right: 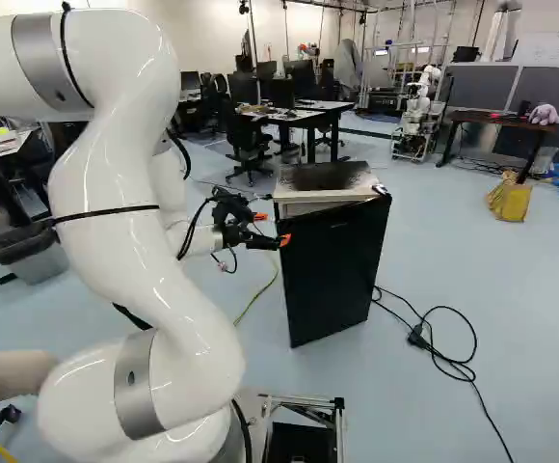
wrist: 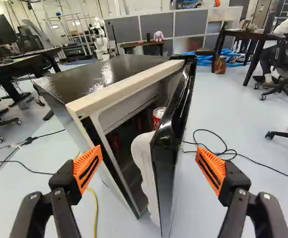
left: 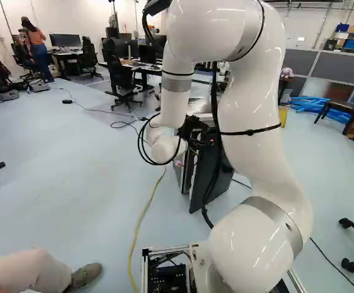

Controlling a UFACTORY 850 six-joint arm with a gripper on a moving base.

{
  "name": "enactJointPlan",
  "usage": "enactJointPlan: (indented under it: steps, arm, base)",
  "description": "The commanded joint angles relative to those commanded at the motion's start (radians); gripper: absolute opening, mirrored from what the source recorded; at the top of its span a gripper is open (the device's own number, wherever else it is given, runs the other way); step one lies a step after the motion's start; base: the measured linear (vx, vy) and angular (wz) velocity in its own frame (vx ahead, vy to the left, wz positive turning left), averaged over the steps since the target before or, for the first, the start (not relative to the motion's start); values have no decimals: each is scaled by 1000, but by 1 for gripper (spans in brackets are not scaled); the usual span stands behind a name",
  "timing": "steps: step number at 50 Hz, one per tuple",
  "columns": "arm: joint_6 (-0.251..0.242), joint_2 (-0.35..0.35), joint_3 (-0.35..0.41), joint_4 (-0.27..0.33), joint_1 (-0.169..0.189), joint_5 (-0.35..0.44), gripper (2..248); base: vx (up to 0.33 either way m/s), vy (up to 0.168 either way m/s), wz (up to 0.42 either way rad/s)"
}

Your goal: Grab a drink from the fridge

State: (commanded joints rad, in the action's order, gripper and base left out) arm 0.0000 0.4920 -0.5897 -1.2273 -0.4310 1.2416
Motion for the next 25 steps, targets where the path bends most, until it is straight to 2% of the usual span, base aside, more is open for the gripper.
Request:
enactJointPlan:
  steps: [25]
  arm:
    - [0, -2, 3, -5, -4, 0, 247]
  base:
    - [0, 0, 0]
